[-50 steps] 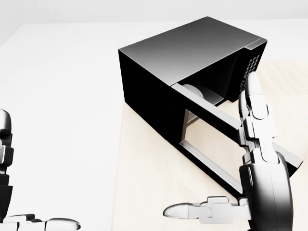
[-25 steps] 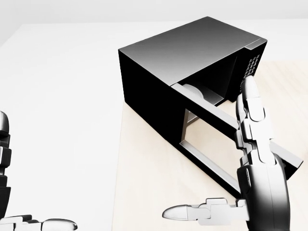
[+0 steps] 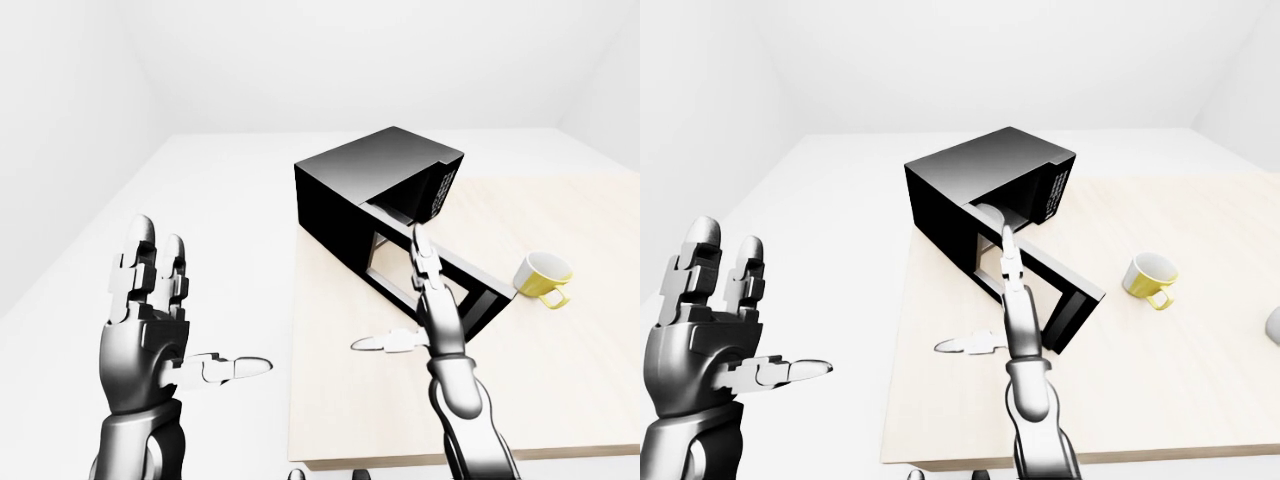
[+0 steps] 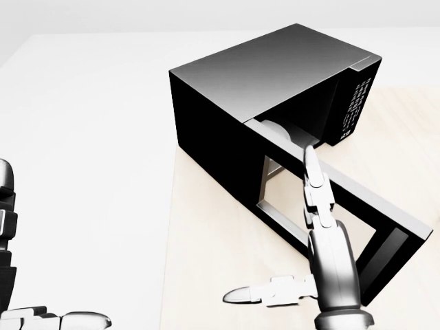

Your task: Close the microwave.

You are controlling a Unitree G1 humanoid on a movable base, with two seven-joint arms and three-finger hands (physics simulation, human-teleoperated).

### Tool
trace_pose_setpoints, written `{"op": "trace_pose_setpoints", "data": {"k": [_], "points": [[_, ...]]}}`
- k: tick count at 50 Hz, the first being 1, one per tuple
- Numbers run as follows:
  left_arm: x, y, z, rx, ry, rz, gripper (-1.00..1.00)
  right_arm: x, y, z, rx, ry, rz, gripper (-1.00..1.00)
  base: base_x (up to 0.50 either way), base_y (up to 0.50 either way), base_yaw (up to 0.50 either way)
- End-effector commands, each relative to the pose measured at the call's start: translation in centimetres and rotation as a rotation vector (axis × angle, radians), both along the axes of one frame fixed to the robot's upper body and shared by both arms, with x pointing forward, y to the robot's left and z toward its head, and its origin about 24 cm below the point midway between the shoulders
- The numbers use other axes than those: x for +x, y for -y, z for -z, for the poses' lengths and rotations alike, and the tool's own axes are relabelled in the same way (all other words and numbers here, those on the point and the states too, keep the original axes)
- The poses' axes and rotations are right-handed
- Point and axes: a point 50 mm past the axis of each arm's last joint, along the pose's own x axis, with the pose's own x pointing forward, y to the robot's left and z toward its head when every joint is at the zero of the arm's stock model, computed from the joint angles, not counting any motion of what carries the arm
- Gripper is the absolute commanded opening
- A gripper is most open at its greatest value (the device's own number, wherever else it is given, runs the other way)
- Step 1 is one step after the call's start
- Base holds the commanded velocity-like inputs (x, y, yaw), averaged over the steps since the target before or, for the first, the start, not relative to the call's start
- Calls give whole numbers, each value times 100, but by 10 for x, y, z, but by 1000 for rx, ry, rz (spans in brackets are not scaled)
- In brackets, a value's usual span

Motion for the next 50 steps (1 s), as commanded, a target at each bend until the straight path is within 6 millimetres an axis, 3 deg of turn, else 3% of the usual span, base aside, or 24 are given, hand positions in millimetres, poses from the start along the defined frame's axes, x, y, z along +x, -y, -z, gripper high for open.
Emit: {"op": "trace_pose_setpoints", "data": {"k": [1, 12, 29, 50], "points": [[1, 0, 0, -1, -1, -1, 100, 16, -2, 31, 5, -106, -1, 100, 0, 0, 0], [1, 0, 1, -2, -6, -1, 100, 25, 0, 47, 8, -143, 7, 100, 0, 0, 0], [1, 1, 1, 1, -8, 0, 100, 31, 3, 44, 12, -144, 23, 100, 0, 0, 0], [1, 1, 2, 3, -10, 3, 100, 69, -3, 46, 23, -143, 32, 100, 0, 0, 0]]}}
